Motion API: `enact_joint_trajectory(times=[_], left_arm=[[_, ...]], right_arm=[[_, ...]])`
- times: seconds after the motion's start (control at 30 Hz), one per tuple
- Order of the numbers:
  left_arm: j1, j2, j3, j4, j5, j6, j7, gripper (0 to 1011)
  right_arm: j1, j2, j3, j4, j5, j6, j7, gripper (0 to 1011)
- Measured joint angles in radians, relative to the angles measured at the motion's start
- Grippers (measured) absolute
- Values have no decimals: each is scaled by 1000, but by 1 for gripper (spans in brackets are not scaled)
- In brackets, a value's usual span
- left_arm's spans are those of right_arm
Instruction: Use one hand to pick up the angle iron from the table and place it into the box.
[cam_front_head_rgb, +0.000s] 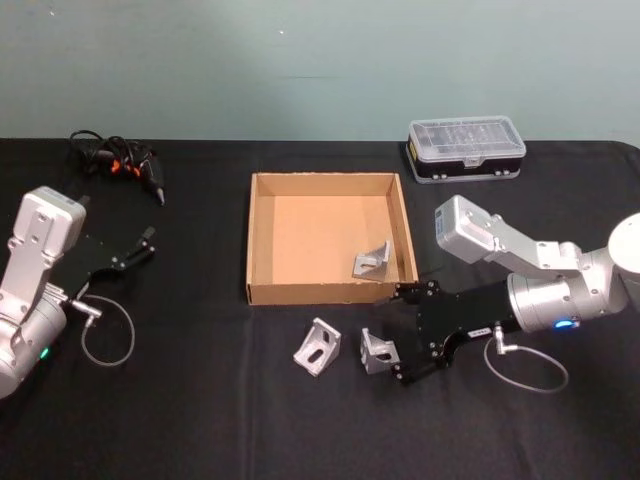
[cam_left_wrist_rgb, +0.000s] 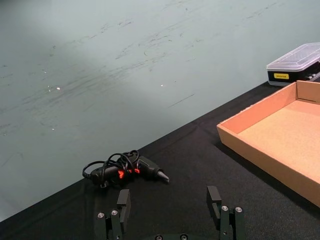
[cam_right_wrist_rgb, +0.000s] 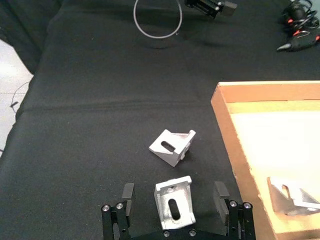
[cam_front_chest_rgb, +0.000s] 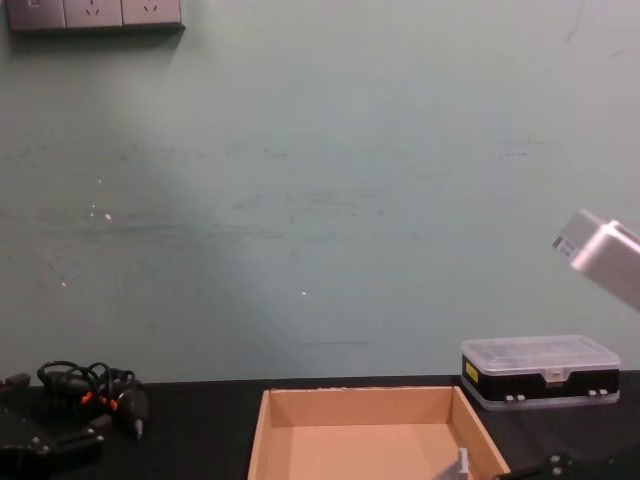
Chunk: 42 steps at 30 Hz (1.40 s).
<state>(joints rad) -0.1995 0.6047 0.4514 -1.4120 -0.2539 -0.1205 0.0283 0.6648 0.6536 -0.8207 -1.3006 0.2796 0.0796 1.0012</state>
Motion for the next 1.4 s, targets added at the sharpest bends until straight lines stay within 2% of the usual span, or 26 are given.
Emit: enact_joint_trajectory(times=[0.47, 0.83, 1.23, 1.37, 1.4], left_arm=[[0, 0, 0, 0, 0, 0, 0, 1000], [0, 0, 0, 0, 0, 0, 0, 1000], [0, 0, 0, 0, 0, 0, 0, 1000], [0, 0, 0, 0, 0, 0, 0, 1000], [0, 0, 0, 0, 0, 0, 0, 1000]], right_arm=[[39, -54, -39, 90, -13, -28, 30, 1000], [58, -84, -49, 145, -10, -45, 44, 1000], [67, -99, -56, 175, -2, -54, 56, 1000], [67, -103, -56, 181, 4, -57, 59, 964], [67, -105, -56, 183, 6, -60, 59, 927]])
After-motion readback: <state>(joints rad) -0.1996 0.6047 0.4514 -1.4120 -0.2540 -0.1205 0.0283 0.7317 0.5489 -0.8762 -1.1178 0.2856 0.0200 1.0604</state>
